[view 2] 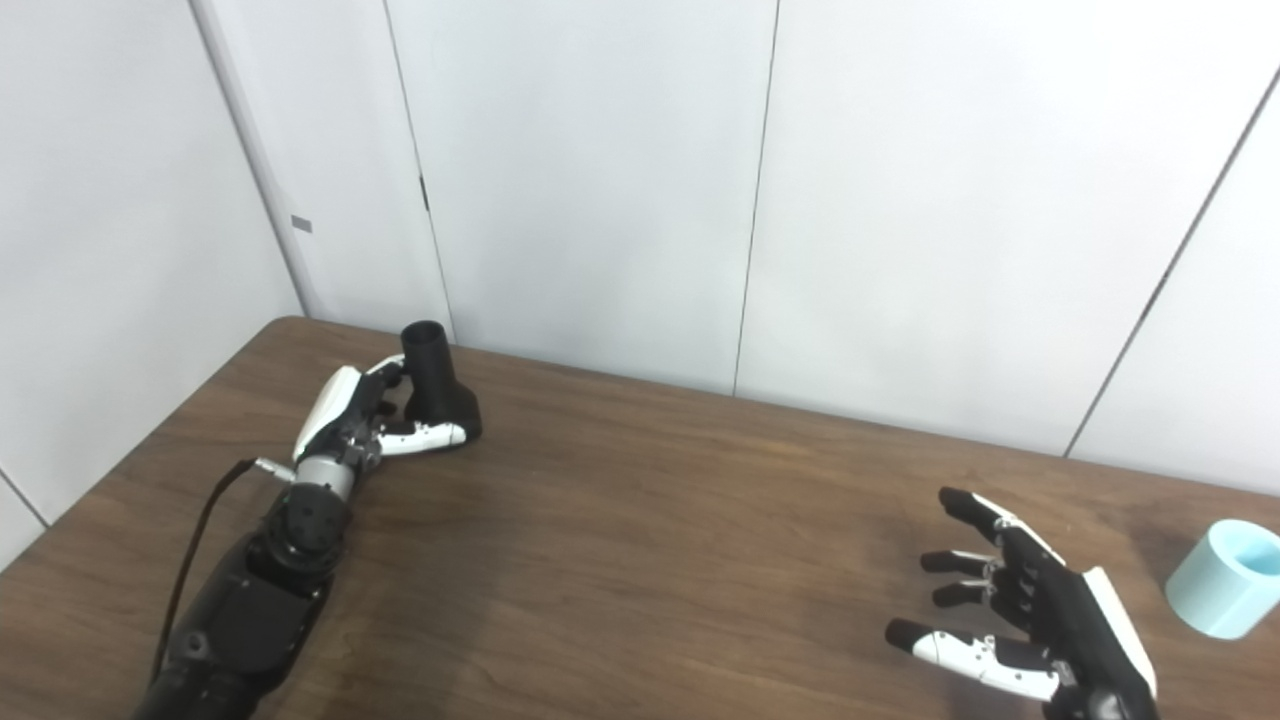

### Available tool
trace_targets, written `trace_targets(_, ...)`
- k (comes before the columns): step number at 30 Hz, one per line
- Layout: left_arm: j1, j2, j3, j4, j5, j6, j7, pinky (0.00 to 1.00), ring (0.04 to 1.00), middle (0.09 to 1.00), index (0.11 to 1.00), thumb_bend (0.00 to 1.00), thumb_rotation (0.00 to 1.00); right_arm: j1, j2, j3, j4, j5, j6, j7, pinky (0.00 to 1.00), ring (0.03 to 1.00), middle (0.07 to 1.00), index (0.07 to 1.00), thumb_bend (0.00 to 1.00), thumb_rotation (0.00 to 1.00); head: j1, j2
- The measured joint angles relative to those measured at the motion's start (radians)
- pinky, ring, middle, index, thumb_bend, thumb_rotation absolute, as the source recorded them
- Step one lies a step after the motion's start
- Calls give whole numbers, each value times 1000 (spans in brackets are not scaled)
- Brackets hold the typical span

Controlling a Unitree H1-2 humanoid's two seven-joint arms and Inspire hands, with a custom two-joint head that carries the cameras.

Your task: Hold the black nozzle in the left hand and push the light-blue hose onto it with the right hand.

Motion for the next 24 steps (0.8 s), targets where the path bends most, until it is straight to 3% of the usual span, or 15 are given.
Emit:
trace_targets(6, -17, -1, -14, 33, -5, -13, 5, 802, 903, 916, 876, 961, 357, 3, 0, 0, -8, 0, 3, 0, 493, 646, 864, 802, 640, 0, -5, 9)
trace_targets(11, -47, 3, -66, 76, 36, -13, 23, 774, 893, 899, 866, 937, 352, 4, 0, 2, -17, -6, 6, 0, 494, 641, 855, 794, 645, 0, -6, 15)
trace_targets(16, -76, 17, -169, 135, 177, 4, 101, 678, 797, 799, 799, 868, 200, 4, -1, 0, -29, -2, 9, 0, 488, 637, 859, 792, 632, 0, -6, 23)
trace_targets(19, -85, 40, -238, 139, 267, 46, 106, 625, 722, 724, 731, 849, 124, 4, -1, -2, -30, 1, 14, 1, 507, 640, 854, 793, 629, 0, -5, 29)
trace_targets(22, -95, 54, -287, 141, 326, 85, 95, 641, 672, 664, 667, 826, 32, 5, -2, -4, -30, 1, 20, 1, 498, 632, 848, 788, 632, 0, -3, 32)
trace_targets(23, -99, 58, -299, 141, 330, 95, 84, 557, 580, 572, 625, 690, 8, 5, -2, -4, -30, 1, 21, 1, 508, 638, 849, 790, 630, 0, 0, 35)
trace_targets(24, -103, 62, -311, 141, 334, 105, 77, 539, 563, 556, 618, 662, 6, 5, -2, -4, -32, 1, 30, 1, 510, 640, 850, 791, 629, 0, 0, 35)
